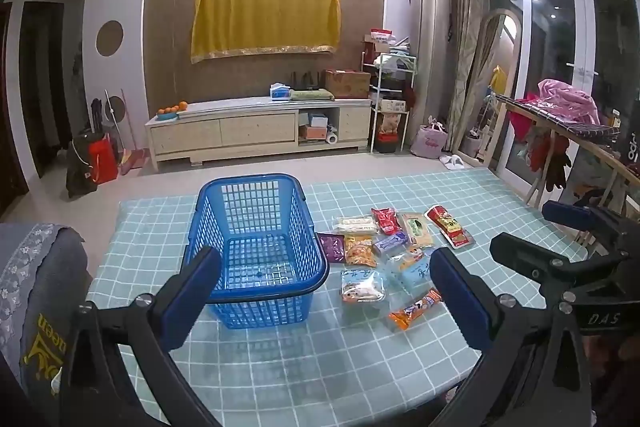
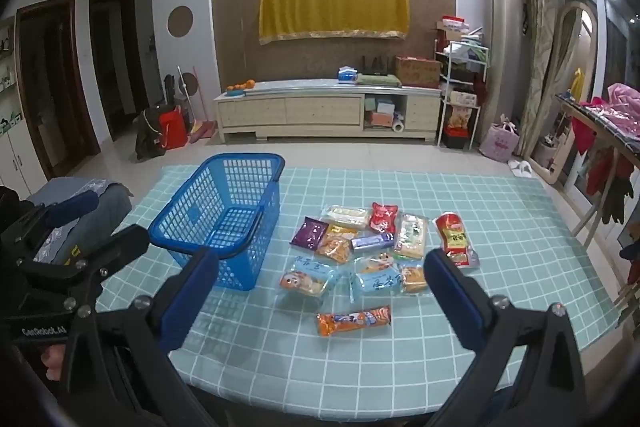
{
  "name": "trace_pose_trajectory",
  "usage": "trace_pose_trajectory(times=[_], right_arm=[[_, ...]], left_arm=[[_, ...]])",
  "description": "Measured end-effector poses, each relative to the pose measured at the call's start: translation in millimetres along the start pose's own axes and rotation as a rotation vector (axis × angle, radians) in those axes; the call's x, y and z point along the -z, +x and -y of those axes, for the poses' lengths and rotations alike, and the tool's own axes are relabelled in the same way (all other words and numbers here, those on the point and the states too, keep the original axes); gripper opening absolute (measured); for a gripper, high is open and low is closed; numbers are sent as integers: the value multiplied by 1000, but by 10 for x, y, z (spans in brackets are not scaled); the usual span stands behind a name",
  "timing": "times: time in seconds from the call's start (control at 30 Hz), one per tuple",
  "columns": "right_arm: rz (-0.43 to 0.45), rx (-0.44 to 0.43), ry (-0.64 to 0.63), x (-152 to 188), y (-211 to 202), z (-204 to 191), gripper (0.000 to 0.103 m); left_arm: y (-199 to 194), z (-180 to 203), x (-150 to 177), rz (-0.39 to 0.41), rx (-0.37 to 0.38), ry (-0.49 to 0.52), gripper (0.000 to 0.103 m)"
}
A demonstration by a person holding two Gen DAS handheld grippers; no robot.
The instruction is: Organize snacks
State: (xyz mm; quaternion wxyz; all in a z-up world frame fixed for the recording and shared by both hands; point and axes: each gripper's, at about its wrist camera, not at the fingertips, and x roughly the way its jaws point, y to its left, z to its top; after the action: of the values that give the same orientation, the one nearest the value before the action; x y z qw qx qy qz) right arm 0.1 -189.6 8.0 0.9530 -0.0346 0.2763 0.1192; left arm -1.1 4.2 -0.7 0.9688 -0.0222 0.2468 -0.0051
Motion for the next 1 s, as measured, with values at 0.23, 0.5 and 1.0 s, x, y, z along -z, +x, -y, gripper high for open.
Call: trace_pose_trajectory(times=[0.23, 0.5, 1.0], right_arm=[[-7, -3, -1, 0, 17, -2, 103], [-25, -6, -1, -10, 32, -7, 103], [-31, -4, -2, 0, 45, -4, 103]], left_arm=[[-8, 15, 6, -5, -1, 3, 103], [2, 14, -5, -16, -1, 4, 103], [45, 8, -11, -26, 11, -1, 103]])
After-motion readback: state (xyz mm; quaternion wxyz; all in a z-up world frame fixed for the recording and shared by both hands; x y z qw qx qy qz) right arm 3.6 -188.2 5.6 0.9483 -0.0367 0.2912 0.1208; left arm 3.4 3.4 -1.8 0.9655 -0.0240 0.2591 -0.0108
